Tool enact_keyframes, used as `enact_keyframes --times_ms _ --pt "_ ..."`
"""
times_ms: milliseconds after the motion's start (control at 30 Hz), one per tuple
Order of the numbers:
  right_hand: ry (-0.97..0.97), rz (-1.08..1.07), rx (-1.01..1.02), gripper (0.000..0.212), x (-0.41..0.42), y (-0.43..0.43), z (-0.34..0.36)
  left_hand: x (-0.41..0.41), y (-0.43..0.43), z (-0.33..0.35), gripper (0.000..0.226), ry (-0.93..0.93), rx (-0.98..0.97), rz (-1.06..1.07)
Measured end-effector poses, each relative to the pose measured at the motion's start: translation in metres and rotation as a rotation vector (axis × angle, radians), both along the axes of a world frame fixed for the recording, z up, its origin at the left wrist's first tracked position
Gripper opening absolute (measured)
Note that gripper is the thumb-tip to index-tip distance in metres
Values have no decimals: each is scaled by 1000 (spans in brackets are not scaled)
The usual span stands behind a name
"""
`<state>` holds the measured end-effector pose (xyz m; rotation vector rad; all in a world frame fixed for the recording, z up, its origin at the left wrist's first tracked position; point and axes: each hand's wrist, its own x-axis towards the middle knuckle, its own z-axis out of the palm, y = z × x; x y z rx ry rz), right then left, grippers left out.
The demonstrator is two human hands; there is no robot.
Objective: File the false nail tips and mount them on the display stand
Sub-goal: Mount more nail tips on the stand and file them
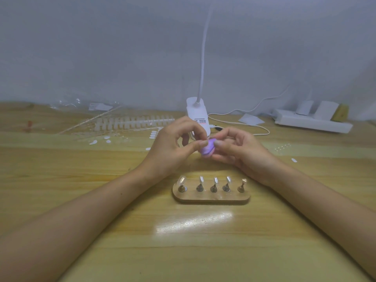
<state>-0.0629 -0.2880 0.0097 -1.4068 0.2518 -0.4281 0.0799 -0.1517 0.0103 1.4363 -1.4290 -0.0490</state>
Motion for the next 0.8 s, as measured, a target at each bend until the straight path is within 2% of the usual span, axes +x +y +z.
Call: enact_keyframes --times_ms 67,167,267,400,533,700,800 --pt "34 58 -41 19 -1 1 0 0 0 -1 17 -4 10 -3" --pt "-9 -57 34 22 1 -1 0 -1 1 0 15 -5 17 -12" --pt "60 82 -41 18 1 1 1 -1 1 1 19 -3 5 -10" --pt "0 -13 46 17 1 -2 0 -1 1 1 14 -1 21 -12" --pt "48 60 51 16 1 -6 4 -4 3 1 15 -15 18 -48" --pt "85 139 -48 15 -1 -2 2 -2 2 1 21 3 12 -3" --pt "20 25 39 14 0 -3 1 -2 2 0 18 7 50 -28"
